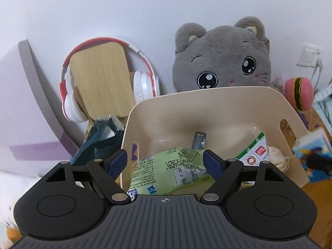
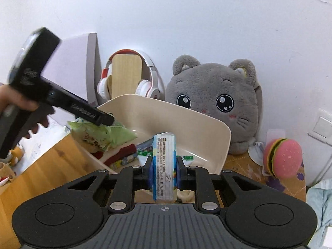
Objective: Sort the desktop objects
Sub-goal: 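Grasp the white cylindrical container with the right tool and lift it, then lower the white cylinder into the basket with the right tool while left tool releases the green chip bag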
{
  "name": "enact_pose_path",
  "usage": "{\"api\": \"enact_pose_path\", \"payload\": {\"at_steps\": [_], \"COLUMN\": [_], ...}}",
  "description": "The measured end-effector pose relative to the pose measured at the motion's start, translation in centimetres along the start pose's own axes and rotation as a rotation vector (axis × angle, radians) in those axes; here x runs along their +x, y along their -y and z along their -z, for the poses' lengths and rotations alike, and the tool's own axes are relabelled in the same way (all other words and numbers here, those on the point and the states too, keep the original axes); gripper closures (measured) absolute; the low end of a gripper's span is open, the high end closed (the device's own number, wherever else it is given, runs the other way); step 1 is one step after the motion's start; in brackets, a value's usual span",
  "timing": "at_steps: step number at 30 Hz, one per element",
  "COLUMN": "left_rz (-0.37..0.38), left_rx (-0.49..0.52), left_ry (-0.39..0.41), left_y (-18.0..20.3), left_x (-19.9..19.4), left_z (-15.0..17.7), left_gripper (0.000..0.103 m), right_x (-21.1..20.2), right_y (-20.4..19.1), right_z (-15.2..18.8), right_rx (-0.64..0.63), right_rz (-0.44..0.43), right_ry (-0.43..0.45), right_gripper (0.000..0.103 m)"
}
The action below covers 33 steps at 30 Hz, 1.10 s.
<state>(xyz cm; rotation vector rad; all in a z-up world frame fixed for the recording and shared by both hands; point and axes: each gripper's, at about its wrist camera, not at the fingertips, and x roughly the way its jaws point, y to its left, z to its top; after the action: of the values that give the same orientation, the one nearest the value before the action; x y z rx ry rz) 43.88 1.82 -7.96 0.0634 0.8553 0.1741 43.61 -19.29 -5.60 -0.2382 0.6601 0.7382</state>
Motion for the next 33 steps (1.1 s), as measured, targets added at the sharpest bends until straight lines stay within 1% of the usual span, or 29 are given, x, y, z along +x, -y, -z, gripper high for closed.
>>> {"api": "enact_pose_path", "payload": {"at_steps": [3, 9, 18, 22, 23, 24, 25, 26, 28, 29, 31, 33], "left_rz": [0.002, -0.02, -0.06, -0.072, -0.074, -0.075, -0.073, -0.066, -0.057, -0.053, -0.043, -0.025], "left_rx": [-0.004, 0.009, 0.062, 0.096, 0.103, 0.108, 0.109, 0.107, 0.097, 0.091, 0.087, 0.079], "left_ry": [-0.012, -0.013, 0.017, 0.056, 0.066, 0.072, 0.074, 0.074, 0.077, 0.082, 0.084, 0.085], "left_y": [-0.1, -0.1, 0.2, 0.5, 0.6, 0.6, 0.7, 0.7, 0.6, 0.5, 0.5, 0.5], "left_x": [0.3, 0.7, 0.2, -0.4, -0.6, -0.7, -0.8, -0.9, -1.2, -1.4, -1.7, -2.1], "left_z": [0.0, 0.2, 0.4, 0.3, 0.3, 0.3, 0.2, 0.2, 0.2, 0.2, 0.1, 0.1], "left_gripper": [0.021, 0.021, 0.019, 0.014, 0.013, 0.012, 0.011, 0.011, 0.01, 0.01, 0.01, 0.009], "right_x": [1.6, 4.3, 6.0, 6.0, 6.0, 5.9, 5.7, 5.6, 5.1, 4.9, 4.4, 3.8], "right_y": [0.1, 0.3, 0.6, 0.9, 1.0, 1.0, 1.0, 1.0, 0.8, 0.7, 0.4, 0.1], "right_z": [-0.2, -0.3, 0.4, 0.6, 0.7, 0.8, 0.9, 1.0, 1.1, 1.1, 1.0, 0.8], "right_rx": [0.002, 0.011, 0.021, 0.033, 0.038, 0.043, 0.044, 0.044, 0.043, 0.04, 0.034, 0.031], "right_rz": [0.011, 0.023, 0.057, 0.075, 0.077, 0.08, 0.085, 0.091, 0.099, 0.101, 0.111, 0.119], "right_ry": [-0.02, -0.063, -0.126, -0.145, -0.147, -0.147, -0.145, -0.141, -0.13, -0.125, -0.11, -0.092], "right_gripper": [0.084, 0.083, 0.083, 0.082, 0.081, 0.071, 0.066, 0.064, 0.055, 0.054, 0.045, 0.041]}}
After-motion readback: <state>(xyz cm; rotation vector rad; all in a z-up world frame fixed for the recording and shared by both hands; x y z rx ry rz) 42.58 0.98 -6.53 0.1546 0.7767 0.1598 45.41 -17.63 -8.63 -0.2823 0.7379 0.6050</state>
